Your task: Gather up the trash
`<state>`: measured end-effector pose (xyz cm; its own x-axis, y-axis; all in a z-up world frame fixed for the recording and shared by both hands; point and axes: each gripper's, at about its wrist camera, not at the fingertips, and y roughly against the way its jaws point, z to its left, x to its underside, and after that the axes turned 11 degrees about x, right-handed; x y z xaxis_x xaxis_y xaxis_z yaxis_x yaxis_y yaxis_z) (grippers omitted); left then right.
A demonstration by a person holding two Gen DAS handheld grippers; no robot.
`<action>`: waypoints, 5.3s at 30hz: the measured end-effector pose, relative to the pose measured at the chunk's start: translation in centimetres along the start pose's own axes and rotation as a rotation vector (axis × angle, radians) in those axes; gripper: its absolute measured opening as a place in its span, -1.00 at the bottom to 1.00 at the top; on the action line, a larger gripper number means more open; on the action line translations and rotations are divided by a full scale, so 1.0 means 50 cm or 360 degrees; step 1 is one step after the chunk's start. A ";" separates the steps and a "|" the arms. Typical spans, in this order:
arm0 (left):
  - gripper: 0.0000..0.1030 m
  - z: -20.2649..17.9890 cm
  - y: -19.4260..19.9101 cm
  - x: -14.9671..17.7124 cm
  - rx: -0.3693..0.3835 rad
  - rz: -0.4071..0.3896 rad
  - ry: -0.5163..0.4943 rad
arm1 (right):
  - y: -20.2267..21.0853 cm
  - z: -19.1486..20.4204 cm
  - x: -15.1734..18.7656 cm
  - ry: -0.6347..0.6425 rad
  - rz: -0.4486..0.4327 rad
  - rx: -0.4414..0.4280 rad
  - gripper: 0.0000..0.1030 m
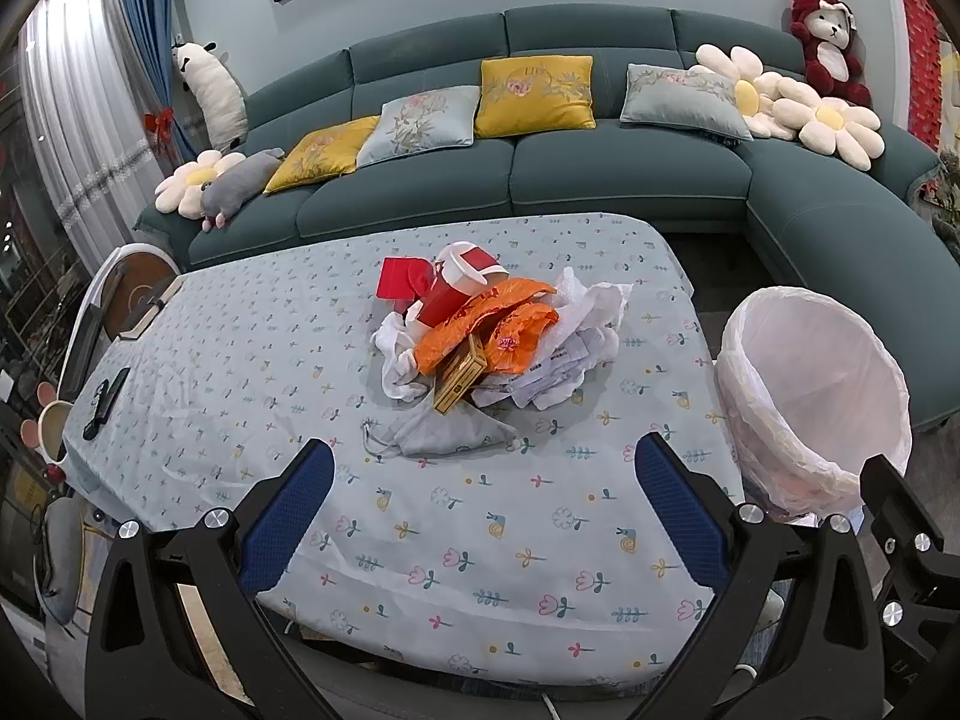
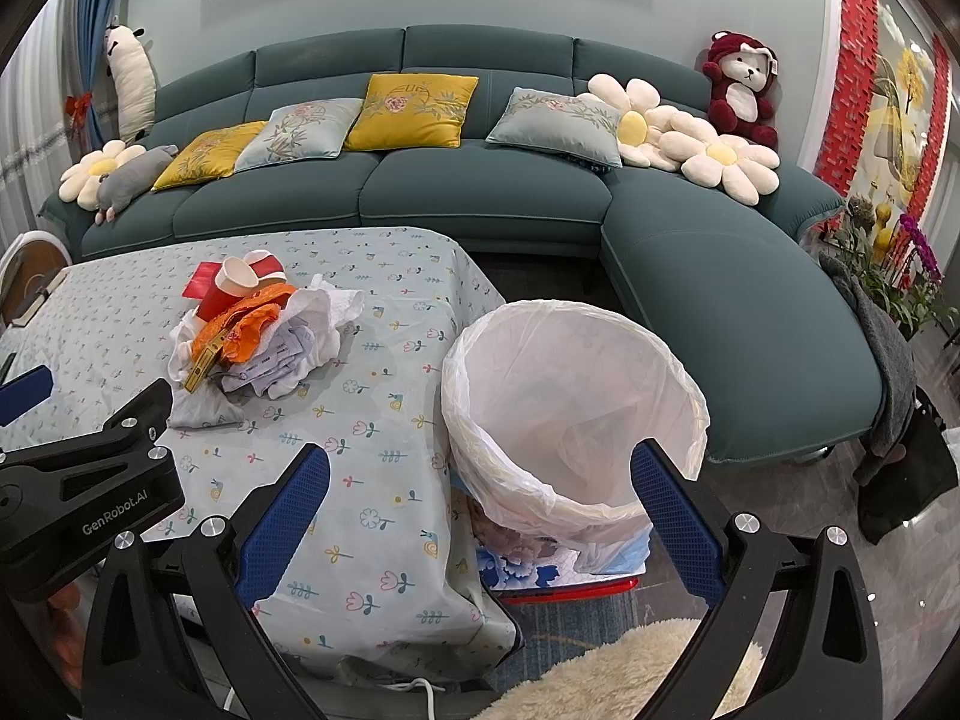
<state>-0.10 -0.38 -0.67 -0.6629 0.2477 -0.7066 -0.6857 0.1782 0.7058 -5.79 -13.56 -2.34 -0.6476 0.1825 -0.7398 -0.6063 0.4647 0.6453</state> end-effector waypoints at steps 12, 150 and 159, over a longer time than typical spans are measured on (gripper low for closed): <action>0.86 0.001 0.003 -0.002 -0.0002 -0.0028 0.0016 | -0.001 0.000 0.000 -0.0001 0.0003 -0.0002 0.87; -0.76 -0.015 -0.149 -0.058 0.0602 0.0139 0.0018 | -0.196 -0.032 -0.138 -0.0406 -0.0035 -0.0158 -0.94; -0.76 -0.127 -0.161 -0.092 0.0731 0.0128 -0.0064 | -0.241 -0.156 -0.087 -0.0595 0.0036 -0.0027 -0.94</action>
<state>6.54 -8.98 -3.43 -0.6901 0.3131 -0.6525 -0.4224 0.5578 0.7145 0.73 -26.69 -5.45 -0.4495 0.4980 -0.7416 -0.6034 0.4429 0.6631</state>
